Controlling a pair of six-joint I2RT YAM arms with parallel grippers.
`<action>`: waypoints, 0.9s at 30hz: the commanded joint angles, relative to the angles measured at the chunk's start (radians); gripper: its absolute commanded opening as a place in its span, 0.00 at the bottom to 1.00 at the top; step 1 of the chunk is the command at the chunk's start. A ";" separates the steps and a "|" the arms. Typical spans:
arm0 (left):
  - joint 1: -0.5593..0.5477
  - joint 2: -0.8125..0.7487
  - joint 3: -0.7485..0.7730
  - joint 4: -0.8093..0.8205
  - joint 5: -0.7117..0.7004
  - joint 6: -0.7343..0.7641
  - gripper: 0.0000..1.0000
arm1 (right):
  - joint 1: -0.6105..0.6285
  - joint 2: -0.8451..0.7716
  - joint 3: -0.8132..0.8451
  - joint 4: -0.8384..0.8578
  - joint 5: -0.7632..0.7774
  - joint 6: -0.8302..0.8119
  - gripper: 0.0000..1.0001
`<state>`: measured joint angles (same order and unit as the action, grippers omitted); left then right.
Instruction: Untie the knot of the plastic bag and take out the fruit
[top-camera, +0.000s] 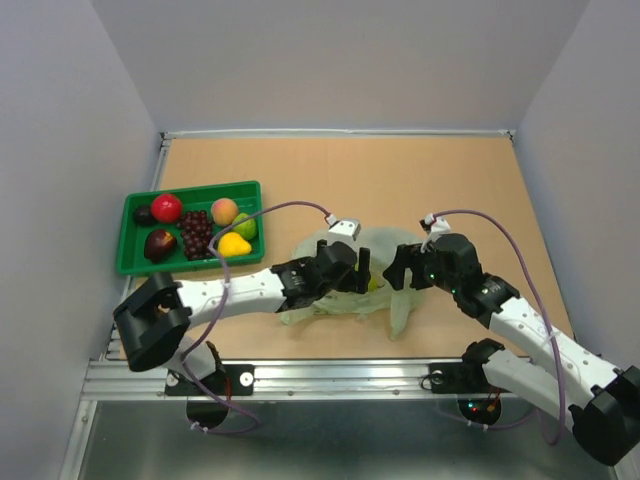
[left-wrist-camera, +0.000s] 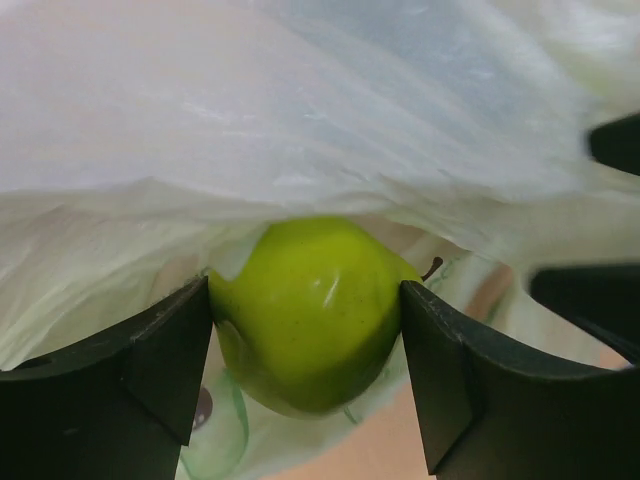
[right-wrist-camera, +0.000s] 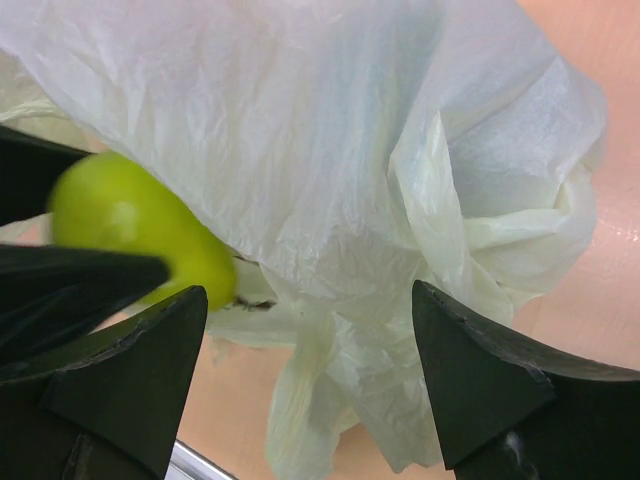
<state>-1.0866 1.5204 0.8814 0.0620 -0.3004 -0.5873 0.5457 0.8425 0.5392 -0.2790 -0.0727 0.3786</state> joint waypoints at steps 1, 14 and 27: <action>-0.006 -0.163 -0.025 0.001 0.049 0.024 0.04 | 0.007 0.003 -0.021 0.040 0.099 0.022 0.88; 0.320 -0.489 0.128 -0.264 0.088 0.116 0.00 | 0.007 0.012 -0.022 0.038 0.160 0.034 0.88; 1.004 -0.321 0.039 -0.220 0.012 0.030 0.23 | 0.007 -0.028 -0.019 0.029 0.123 0.013 0.88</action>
<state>-0.1490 1.1526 0.9524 -0.1764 -0.2970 -0.5419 0.5457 0.8387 0.5392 -0.2798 0.0628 0.4061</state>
